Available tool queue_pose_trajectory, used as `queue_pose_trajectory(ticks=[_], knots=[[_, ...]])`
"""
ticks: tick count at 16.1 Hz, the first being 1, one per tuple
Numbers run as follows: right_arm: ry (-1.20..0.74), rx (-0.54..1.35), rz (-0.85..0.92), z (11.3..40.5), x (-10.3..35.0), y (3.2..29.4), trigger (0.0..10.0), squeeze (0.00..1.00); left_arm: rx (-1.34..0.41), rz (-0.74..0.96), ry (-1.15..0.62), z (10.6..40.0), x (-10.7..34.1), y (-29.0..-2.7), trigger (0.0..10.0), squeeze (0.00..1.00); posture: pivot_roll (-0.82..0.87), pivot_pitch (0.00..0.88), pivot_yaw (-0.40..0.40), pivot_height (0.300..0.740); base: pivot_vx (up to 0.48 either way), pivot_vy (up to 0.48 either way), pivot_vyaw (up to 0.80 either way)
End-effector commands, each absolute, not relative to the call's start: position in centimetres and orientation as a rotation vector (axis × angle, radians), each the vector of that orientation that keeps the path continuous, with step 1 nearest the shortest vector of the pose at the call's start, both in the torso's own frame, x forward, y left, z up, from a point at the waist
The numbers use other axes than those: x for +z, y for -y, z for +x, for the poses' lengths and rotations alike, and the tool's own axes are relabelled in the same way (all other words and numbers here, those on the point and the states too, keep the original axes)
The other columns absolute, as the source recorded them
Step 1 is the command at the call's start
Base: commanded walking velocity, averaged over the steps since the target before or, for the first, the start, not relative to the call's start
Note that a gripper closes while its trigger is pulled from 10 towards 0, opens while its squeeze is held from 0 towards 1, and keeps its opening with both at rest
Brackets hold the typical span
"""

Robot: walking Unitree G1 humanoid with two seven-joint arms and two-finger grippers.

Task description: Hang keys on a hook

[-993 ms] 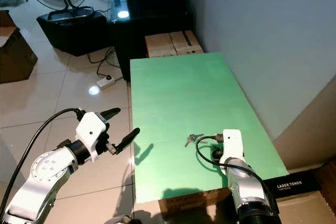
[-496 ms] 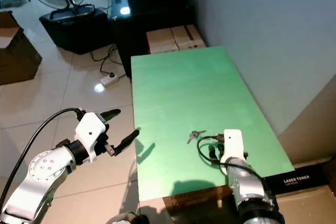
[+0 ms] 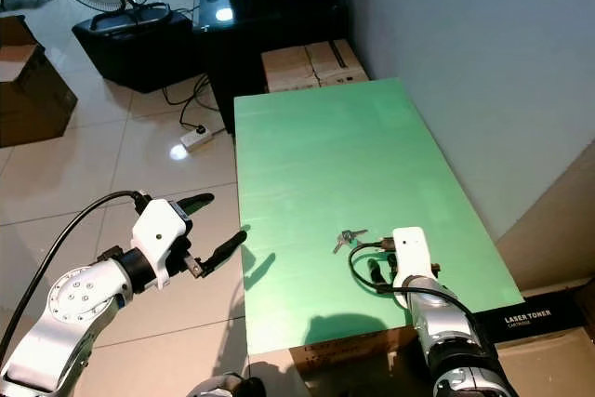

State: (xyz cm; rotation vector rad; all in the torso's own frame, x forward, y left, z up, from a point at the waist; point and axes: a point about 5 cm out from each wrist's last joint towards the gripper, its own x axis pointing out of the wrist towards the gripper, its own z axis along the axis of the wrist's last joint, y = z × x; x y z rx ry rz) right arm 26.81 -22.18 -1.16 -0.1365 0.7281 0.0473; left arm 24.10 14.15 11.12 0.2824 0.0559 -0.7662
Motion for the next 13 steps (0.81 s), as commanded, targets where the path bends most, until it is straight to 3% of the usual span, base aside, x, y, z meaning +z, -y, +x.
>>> queue_pose_trajectory(ticks=[1,4,6,8,13], knots=[[-0.728,0.083,-0.18,27.07,-1.17,21.79,10.0,0.0,-0.764,0.293,-0.062,23.99,11.34,-14.51,10.0,0.0,0.07,0.114,0.117,0.74,0.0,0.0,0.0],[-0.731,0.107,-0.212,26.99,-1.42,21.68,10.0,0.0,-0.764,0.292,-0.065,23.92,11.31,-14.47,10.0,0.0,0.07,0.114,0.118,0.74,0.0,0.0,0.0],[-0.729,0.111,-0.208,26.84,-1.67,21.62,3.9,0.0,-0.766,0.295,-0.067,23.95,11.27,-14.45,10.0,0.0,0.07,0.112,0.123,0.74,0.0,0.0,0.0],[-0.732,0.115,-0.206,26.67,-1.85,21.61,0.1,0.0,-0.77,0.297,-0.067,23.94,11.24,-14.39,10.0,0.0,0.07,0.111,0.123,0.74,0.0,0.0,0.0],[-0.733,0.107,-0.201,26.4,-2.14,21.74,0.0,0.0,-0.779,0.3,-0.066,23.96,11.13,-14.26,10.0,0.0,0.06,0.1,0.124,0.74,0.0,0.0,0.0]])
